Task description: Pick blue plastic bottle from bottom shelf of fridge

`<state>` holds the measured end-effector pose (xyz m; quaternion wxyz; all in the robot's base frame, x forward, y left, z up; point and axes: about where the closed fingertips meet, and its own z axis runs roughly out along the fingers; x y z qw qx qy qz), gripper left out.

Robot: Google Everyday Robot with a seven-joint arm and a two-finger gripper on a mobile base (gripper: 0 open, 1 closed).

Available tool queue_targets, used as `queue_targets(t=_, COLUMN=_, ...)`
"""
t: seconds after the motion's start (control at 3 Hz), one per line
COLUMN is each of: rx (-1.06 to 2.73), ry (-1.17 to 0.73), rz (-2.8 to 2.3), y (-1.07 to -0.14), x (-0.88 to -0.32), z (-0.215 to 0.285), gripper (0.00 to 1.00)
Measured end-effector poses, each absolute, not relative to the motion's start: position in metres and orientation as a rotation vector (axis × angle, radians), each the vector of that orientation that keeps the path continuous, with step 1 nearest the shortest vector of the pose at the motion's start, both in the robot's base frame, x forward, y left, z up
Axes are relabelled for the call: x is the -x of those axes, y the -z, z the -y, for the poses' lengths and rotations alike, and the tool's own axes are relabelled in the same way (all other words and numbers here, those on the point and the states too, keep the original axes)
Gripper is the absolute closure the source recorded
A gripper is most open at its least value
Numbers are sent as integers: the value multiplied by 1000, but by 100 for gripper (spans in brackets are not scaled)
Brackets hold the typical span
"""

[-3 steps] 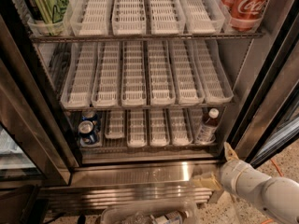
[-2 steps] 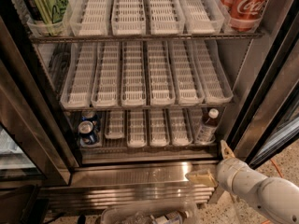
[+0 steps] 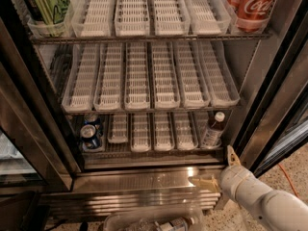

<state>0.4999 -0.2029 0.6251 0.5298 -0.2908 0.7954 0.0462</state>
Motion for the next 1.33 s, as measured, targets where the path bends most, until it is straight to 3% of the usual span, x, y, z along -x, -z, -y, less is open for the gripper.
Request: queue_targets(t=1.33, rx=379, ry=30, rz=-1628, y=-627, x=-541, z=217, gripper=0)
